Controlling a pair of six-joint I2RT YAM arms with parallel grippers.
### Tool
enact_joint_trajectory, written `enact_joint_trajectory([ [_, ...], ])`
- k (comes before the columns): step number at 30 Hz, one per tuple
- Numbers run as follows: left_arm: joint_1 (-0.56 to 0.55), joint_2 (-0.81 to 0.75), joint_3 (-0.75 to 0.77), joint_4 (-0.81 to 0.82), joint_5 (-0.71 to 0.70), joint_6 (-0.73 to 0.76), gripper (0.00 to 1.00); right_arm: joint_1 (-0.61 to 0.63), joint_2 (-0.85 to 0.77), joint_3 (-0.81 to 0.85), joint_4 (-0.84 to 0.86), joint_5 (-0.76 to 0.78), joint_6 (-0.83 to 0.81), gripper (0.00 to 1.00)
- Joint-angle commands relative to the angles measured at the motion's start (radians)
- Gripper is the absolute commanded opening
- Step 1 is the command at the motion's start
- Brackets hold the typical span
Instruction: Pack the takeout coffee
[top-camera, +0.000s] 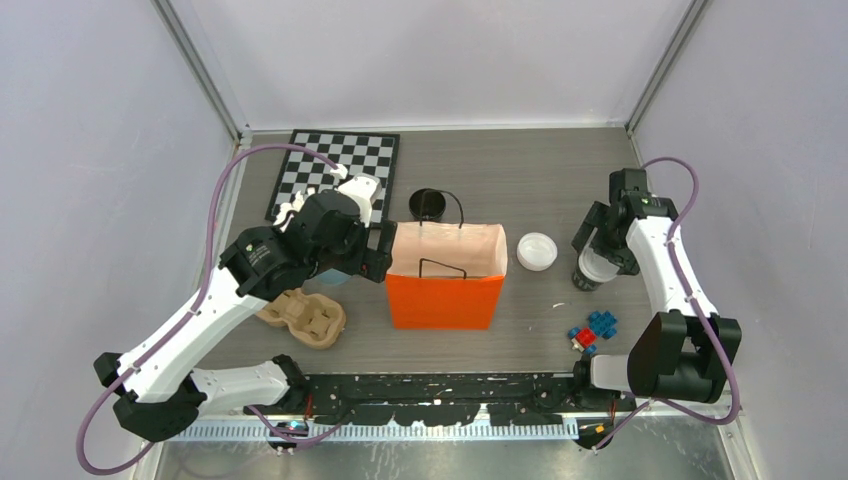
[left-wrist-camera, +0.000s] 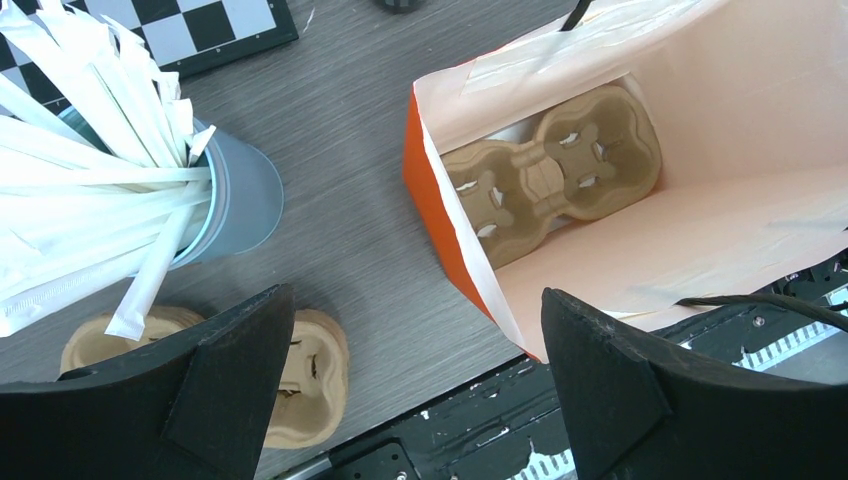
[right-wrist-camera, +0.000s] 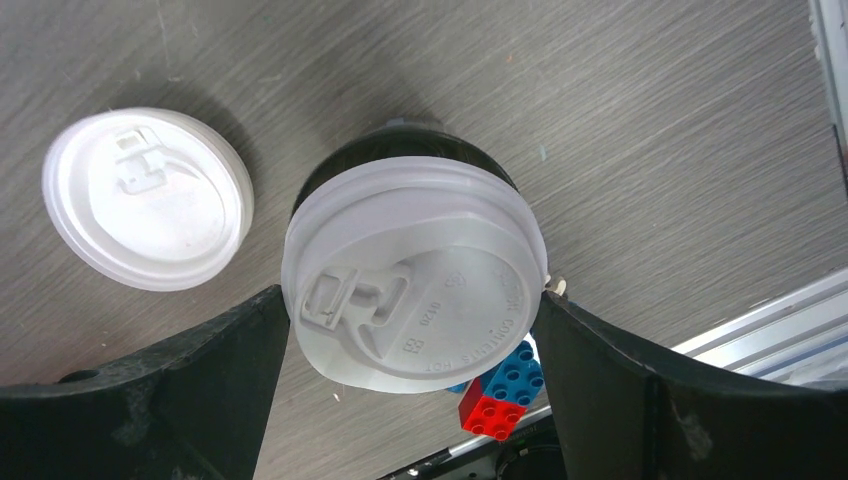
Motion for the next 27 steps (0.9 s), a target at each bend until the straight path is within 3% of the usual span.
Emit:
enact_joint_trajectory([
  [1,0.004,-0.025,0.020,0.039,0.001,0.008,0.95,-0.005,0.005,0.064,0.007,0.035,-0.020,0.94],
  [27,0.004,-0.027,0.006,0.038,0.002,0.014,0.95,-0.025,0.088,0.009,0.056,-0.043,-0.020,0.97],
])
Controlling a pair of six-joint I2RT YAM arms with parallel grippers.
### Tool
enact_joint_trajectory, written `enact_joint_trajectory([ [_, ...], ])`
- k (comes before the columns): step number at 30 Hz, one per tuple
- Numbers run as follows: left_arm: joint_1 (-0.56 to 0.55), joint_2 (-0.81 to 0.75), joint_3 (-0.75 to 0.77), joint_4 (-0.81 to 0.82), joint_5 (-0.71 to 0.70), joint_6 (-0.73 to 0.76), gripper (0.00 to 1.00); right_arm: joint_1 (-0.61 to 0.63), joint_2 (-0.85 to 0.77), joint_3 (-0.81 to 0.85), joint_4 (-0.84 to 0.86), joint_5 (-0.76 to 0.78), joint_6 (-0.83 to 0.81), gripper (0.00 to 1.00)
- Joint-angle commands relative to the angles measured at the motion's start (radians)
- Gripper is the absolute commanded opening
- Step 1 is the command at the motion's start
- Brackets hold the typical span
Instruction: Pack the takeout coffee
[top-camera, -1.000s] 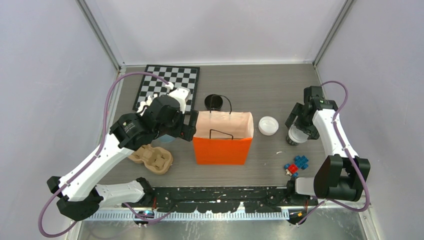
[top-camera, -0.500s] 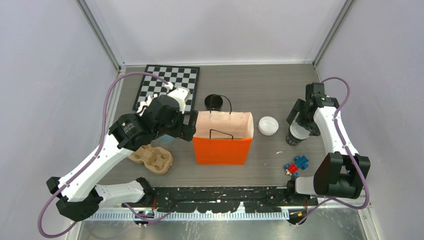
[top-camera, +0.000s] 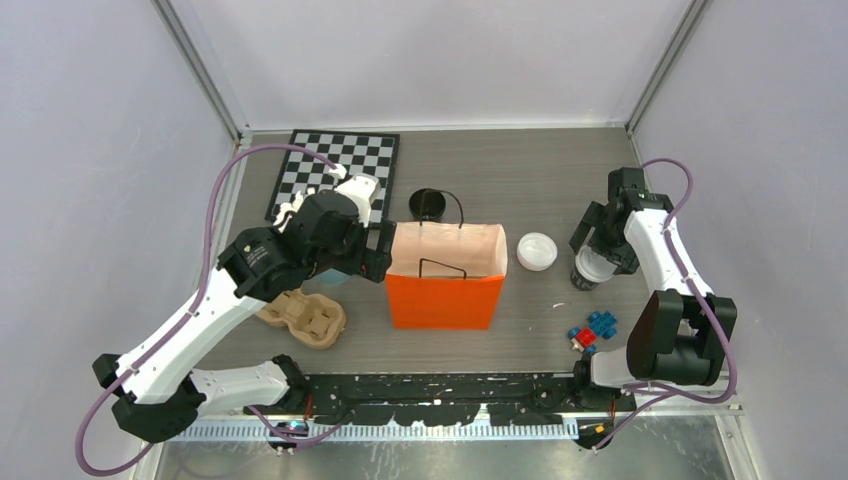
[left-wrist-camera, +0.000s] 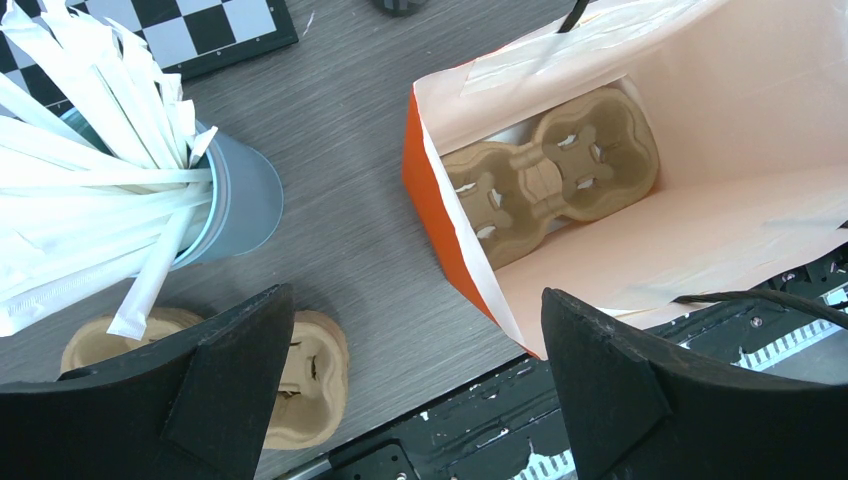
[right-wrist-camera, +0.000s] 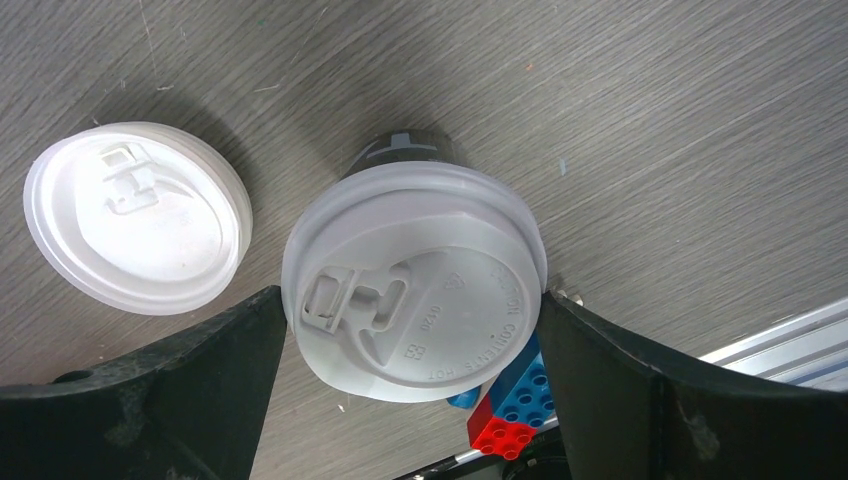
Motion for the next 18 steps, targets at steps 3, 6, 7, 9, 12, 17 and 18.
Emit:
enact_joint_trajectory([
  [3,0.004,-0.022,0.004,0.035,0.000,0.011,0.95,-0.005,-0.006,-0.002,0.016,-0.006,-0.008,0.96],
  [6,0.003,-0.024,0.001,0.036,-0.002,0.010,0.95,-0.006,-0.004,-0.013,0.020,-0.017,-0.011,0.96],
  [7,0.004,-0.023,0.002,0.037,-0.003,0.012,0.95,-0.005,-0.003,-0.022,0.029,-0.021,-0.010,0.96],
  [9,0.004,-0.021,0.004,0.038,-0.002,0.012,0.95,-0.005,0.001,-0.036,0.042,-0.032,-0.009,0.96],
  [12,0.005,-0.018,0.005,0.037,0.000,0.013,0.95,-0.005,0.009,-0.051,0.064,-0.033,-0.008,0.96],
  [17,0.004,-0.021,-0.001,0.036,0.000,0.013,0.95,-0.006,0.021,-0.068,0.077,-0.022,-0.007,0.96],
  [18,0.004,-0.022,-0.002,0.036,0.000,0.013,0.95,-0.006,0.021,-0.072,0.079,-0.022,-0.004,0.96],
])
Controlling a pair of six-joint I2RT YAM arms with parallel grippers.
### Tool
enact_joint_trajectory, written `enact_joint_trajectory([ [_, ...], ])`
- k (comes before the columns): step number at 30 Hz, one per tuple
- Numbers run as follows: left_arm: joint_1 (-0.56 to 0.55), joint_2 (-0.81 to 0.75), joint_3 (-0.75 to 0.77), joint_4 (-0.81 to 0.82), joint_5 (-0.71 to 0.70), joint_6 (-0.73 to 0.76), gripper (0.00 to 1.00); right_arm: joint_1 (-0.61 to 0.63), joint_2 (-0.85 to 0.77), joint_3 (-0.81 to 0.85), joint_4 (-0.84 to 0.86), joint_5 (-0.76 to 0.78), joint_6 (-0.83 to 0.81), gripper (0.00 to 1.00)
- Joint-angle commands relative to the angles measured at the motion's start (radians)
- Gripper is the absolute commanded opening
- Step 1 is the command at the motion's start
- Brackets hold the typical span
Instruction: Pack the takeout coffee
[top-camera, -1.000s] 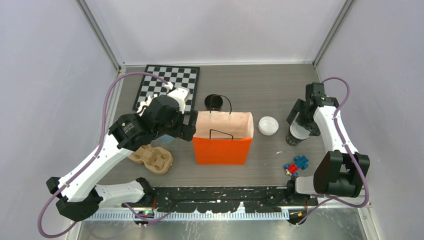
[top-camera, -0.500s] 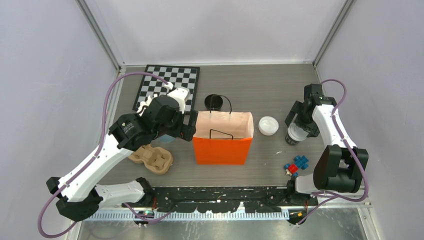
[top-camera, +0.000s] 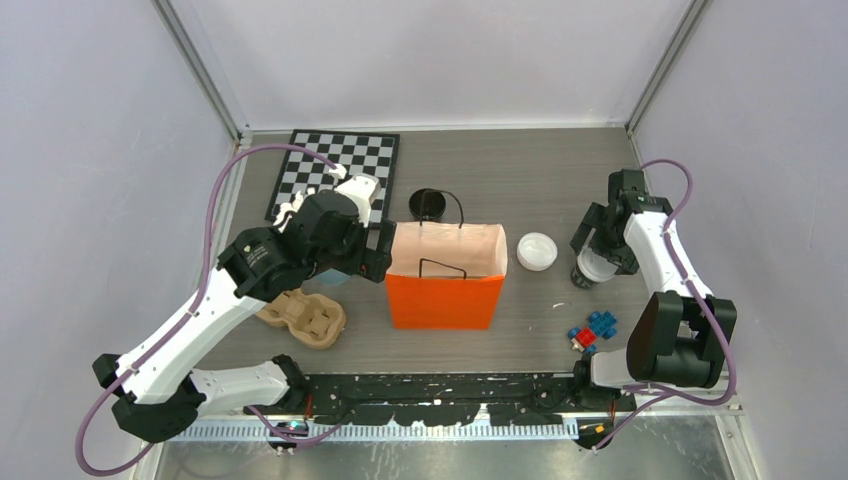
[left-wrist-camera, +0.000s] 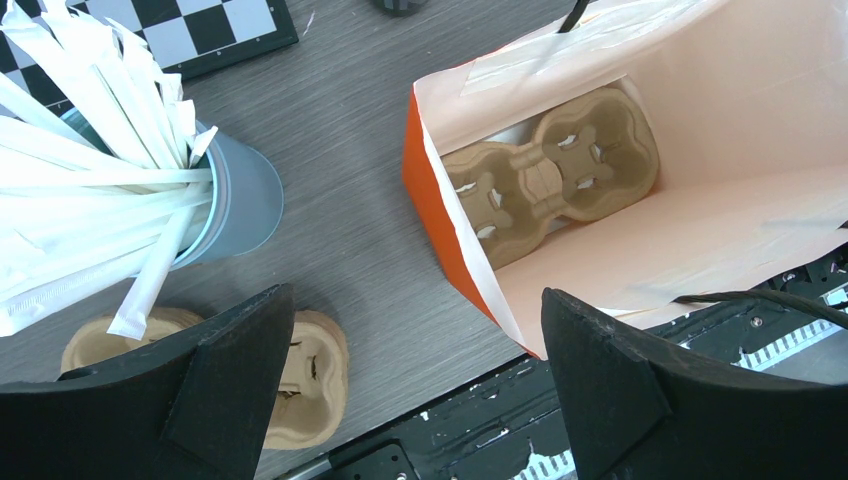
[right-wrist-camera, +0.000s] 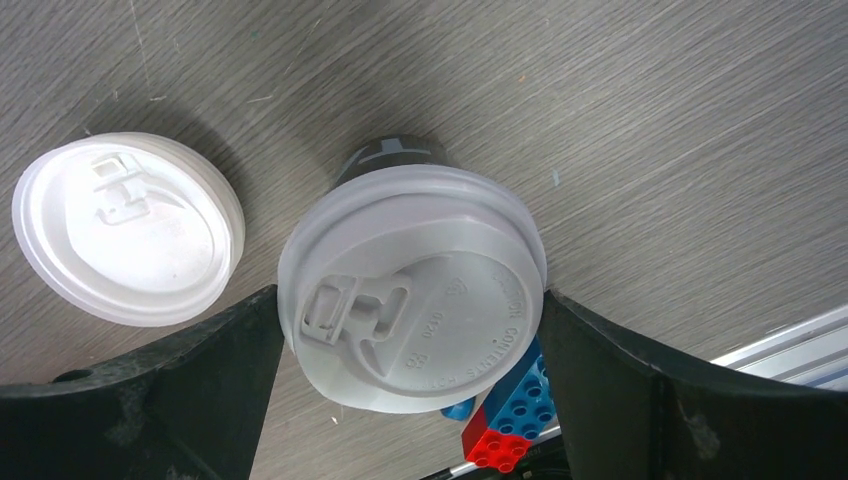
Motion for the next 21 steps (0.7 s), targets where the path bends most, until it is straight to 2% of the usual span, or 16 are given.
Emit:
enact_joint_trajectory([
  [1,0.004,-0.021,-0.003,0.038,0.000,0.013,0.95,-0.004,0.023,-0.055,0.050,-0.031,0.009,0.96],
  [11,0.004,-0.016,0.002,0.044,-0.006,0.020,0.95,-0.005,0.012,-0.078,0.064,-0.037,0.014,0.95],
  [21,0.004,-0.003,0.006,0.046,-0.007,0.018,0.95,-0.004,0.000,-0.017,0.024,-0.063,0.007,0.88],
])
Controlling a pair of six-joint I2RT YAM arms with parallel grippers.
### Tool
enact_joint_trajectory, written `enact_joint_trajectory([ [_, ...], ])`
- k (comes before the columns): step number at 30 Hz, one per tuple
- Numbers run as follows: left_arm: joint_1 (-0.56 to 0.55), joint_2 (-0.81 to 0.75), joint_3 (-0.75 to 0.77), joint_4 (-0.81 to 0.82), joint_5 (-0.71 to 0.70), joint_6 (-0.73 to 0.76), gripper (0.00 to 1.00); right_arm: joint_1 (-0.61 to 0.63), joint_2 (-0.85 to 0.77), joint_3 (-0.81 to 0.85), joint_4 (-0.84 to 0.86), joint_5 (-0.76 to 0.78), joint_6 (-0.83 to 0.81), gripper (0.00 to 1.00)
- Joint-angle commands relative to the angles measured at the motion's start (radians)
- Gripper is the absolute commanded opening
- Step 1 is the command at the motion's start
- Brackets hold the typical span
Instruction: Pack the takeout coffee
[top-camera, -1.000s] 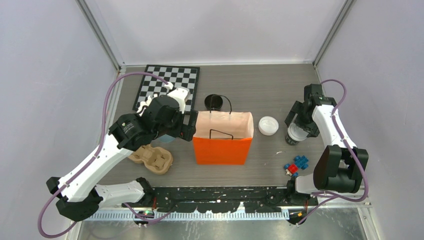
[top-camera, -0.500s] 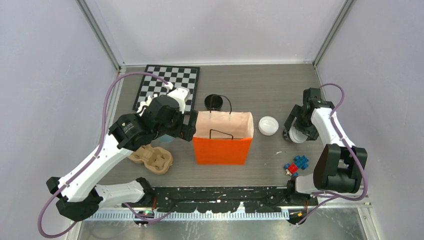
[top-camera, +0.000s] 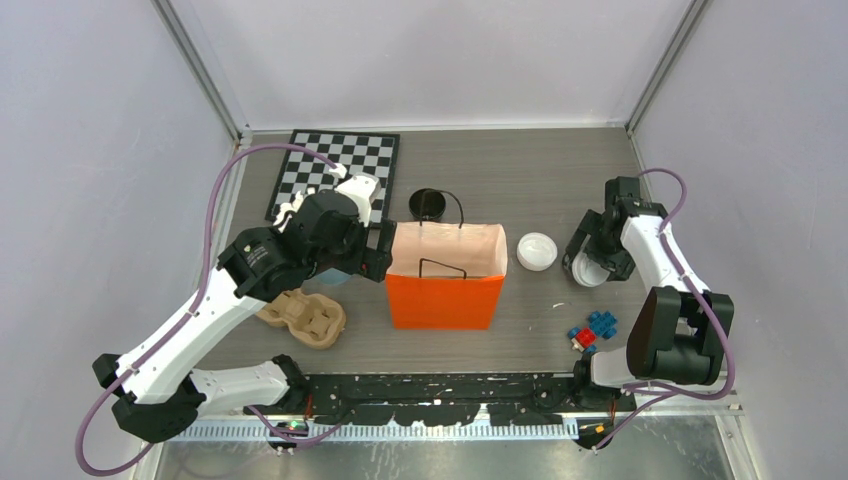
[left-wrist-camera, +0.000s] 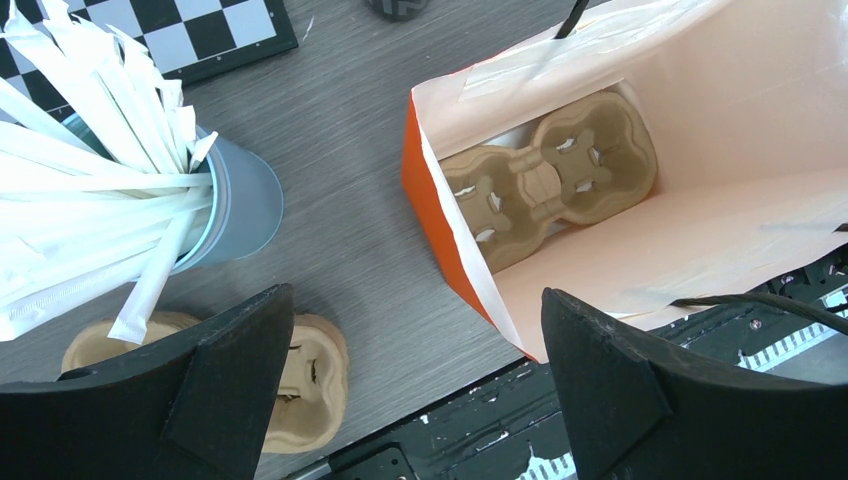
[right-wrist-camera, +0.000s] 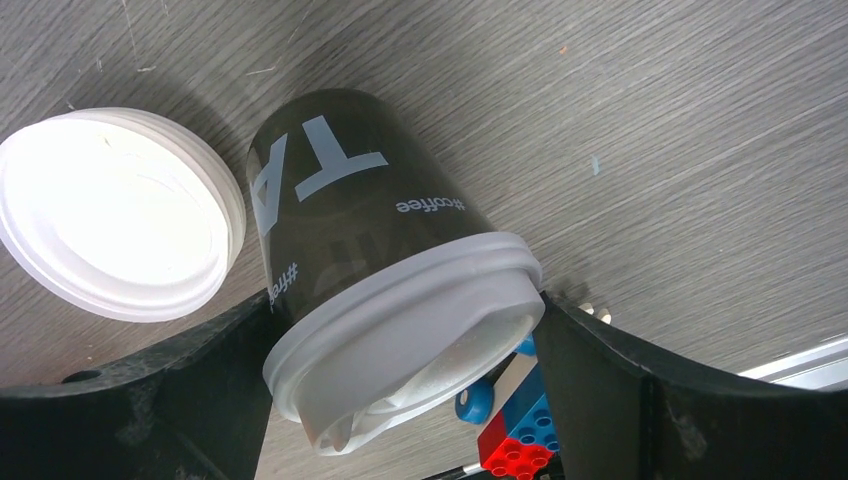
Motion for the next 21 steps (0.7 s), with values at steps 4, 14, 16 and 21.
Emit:
enact_joint_trajectory([
  [4,0.007,0.004,0.022,0.041,-0.006,0.013,0.95,-0.001,-0.019,0.077,-0.062,-0.042,-0.008,0.87],
  [14,0.038,0.018,0.058,0.036,0.004,0.019,0.95,0.010,-0.078,0.114,-0.240,-0.137,0.014,0.84],
  [16,0.052,0.024,0.070,0.031,0.017,0.017,0.95,0.032,-0.105,0.102,-0.275,-0.161,0.026,0.84],
  [21,0.119,0.028,0.093,0.027,0.094,-0.019,0.95,0.136,-0.169,0.087,-0.377,-0.130,0.086,0.84],
])
